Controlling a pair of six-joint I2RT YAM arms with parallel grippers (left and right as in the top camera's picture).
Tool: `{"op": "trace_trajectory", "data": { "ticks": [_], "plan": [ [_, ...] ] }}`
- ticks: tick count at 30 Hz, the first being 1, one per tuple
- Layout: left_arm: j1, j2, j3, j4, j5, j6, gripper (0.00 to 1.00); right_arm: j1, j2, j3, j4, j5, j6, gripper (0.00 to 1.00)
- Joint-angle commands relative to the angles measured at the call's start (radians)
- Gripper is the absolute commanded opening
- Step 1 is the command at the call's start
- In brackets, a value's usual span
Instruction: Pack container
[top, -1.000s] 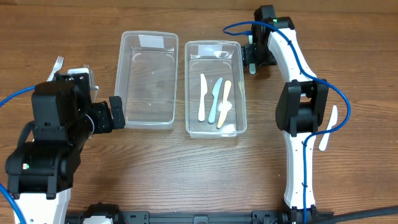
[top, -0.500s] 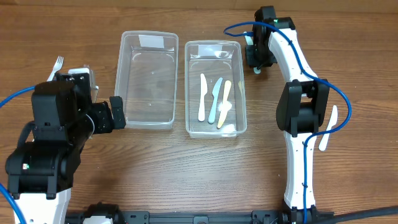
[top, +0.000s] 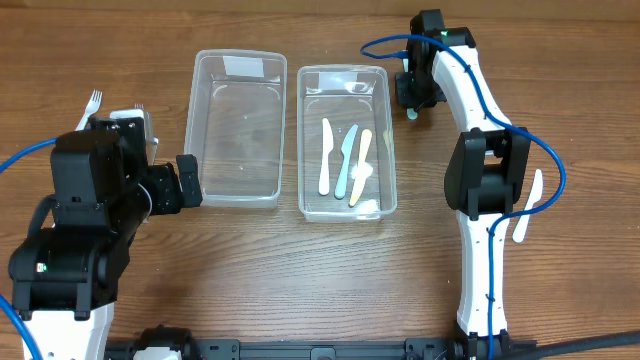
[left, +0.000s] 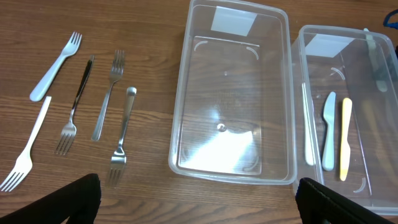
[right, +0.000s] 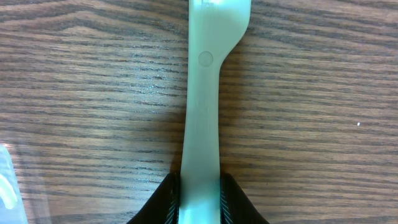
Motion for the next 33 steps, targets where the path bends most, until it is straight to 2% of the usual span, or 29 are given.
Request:
{"op": "trace_trajectory", "data": {
  "ticks": [1,7,13,17,21,27,33],
  "plan": [
    [0.005,-0.001,0.022,0.005,0.018,0.004,1.0,-0.002,0.033,-0.04,-0.012,-0.008,0.0,0.04],
    [0.005,-0.001,0.022,0.005,0.018,0.005,1.0,-0.002,0.009,0.069,-0.097,-0.008,0.004,0.04],
    [0.005,-0.001,0.022,0.005,0.018,0.005,1.0,0.002,-0.161,0.219,-0.196,0.025,0.013,0.04],
    [0.005,-0.001,0.023,0.005,0.018,0.005,1.0,0.044,-0.314,0.259,-0.301,0.021,0.081,0.04],
    [0.005,-0.001,0.022,0.019,0.018,0.005,1.0,0.165,-0.408,0.258,-0.46,-0.014,0.216,0.04],
    [0.005,-0.001,0.023,0.024,0.018,0.005,1.0,0.349,-0.406,0.107,-0.434,-0.023,0.332,0.04],
    [0.005,-0.001,0.022,0.022,0.018,0.005,1.0,0.364,-0.406,-0.107,-0.336,-0.016,0.345,0.04]
  ]
}}
